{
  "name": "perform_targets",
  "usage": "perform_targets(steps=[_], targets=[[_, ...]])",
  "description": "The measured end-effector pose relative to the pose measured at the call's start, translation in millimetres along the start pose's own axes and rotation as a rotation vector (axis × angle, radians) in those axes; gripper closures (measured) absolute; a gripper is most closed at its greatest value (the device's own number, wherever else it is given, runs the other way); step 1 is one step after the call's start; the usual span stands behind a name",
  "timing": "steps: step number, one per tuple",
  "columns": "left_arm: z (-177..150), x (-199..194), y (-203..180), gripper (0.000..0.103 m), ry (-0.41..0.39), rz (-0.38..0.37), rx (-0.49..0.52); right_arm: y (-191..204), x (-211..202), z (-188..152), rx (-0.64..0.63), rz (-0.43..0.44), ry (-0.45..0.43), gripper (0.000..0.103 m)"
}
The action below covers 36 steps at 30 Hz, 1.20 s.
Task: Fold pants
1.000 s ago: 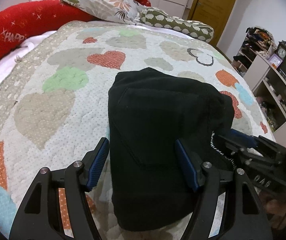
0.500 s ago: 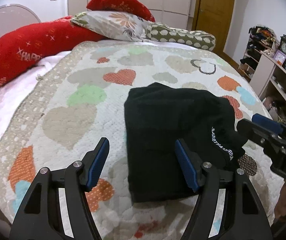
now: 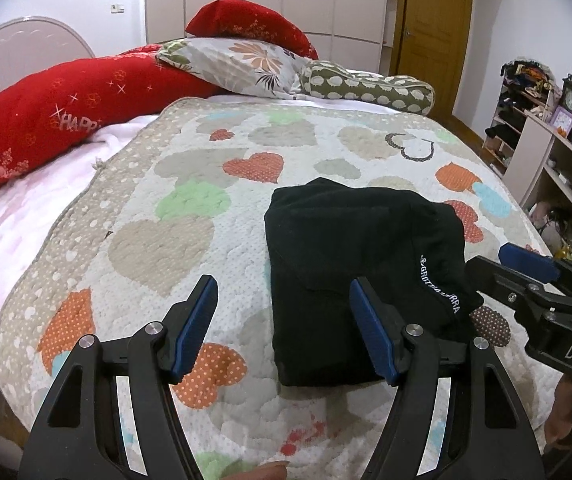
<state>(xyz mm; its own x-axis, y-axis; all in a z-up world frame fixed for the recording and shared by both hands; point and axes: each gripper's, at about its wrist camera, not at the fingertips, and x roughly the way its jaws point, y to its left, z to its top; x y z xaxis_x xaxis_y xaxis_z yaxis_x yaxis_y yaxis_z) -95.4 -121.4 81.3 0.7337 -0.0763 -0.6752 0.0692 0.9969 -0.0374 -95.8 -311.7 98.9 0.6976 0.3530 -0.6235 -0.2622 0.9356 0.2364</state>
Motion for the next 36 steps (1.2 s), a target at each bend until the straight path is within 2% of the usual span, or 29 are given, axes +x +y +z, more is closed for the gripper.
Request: perform_targets(steps=[36], targets=[[-3.6,-1.5,-1.0,0.034,0.018,0.013,0.001,6.4,5.1,-3.8,-0.005,0.001,0.025,0.037]])
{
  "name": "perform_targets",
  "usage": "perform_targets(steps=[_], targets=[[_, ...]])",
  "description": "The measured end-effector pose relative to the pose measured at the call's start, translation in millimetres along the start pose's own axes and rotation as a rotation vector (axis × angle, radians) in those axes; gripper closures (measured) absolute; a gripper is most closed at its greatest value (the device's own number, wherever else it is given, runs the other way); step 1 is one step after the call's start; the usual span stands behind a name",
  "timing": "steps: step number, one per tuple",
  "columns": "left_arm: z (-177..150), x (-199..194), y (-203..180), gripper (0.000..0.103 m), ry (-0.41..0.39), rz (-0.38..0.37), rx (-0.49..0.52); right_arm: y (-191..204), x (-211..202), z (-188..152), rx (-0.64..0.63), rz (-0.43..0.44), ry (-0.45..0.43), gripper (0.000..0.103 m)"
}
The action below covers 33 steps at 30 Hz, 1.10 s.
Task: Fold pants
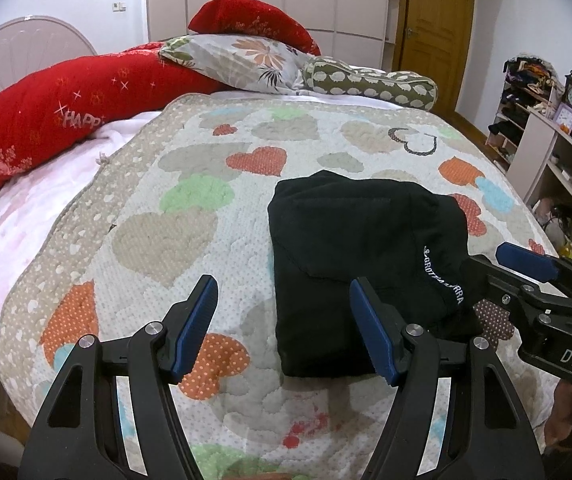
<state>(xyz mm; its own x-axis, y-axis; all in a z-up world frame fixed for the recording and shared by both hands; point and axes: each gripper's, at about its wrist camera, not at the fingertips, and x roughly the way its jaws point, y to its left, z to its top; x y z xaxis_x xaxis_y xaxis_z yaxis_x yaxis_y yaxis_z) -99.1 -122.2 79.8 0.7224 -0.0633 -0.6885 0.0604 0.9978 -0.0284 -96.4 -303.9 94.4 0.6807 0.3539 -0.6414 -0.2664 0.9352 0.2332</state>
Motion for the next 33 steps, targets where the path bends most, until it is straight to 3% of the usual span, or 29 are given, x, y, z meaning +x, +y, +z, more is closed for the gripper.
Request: perform_targets(steps=[33], targets=[[0.7,7.5,0.2,0.034,0.011,0.000,0.000,0.0,6.7,-0.4,0.001,0.001,0.015,0.037]])
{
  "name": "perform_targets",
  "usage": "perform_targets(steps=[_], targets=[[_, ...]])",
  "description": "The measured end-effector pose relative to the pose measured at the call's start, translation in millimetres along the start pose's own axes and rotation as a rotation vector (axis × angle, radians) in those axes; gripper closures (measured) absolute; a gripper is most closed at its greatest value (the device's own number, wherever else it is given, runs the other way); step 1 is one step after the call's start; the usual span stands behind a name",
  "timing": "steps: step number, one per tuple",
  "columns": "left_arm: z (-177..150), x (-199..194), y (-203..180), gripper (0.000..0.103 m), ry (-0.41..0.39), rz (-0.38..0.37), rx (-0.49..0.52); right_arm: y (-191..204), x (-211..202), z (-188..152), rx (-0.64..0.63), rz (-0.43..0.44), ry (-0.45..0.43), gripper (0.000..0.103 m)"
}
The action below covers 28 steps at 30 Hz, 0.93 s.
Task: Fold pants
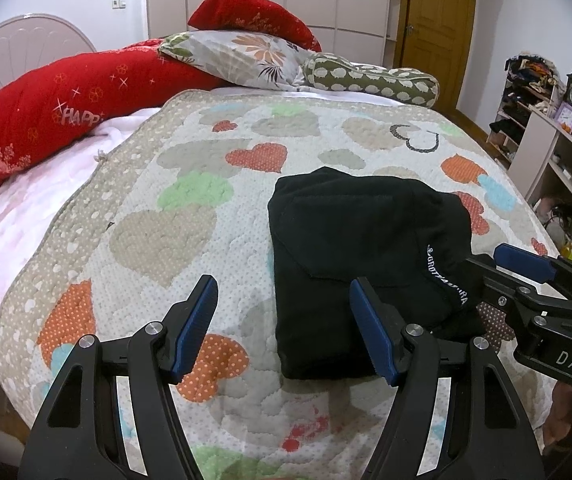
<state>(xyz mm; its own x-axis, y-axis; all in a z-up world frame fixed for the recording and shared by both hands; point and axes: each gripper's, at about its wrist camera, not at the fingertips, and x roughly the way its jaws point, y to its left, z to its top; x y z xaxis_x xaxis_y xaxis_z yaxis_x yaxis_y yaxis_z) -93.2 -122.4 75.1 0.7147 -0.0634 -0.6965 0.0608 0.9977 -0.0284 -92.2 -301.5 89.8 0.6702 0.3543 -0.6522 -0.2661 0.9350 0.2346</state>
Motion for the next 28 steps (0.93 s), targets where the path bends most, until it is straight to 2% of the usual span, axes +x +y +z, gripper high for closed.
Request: perform_targets(steps=[28], targets=[[1.3,-2.3,9.0,0.034,-0.008,-0.023,-0.019,-0.6,1.8,-0.5,-0.005,-0.001,0.003,0.037]])
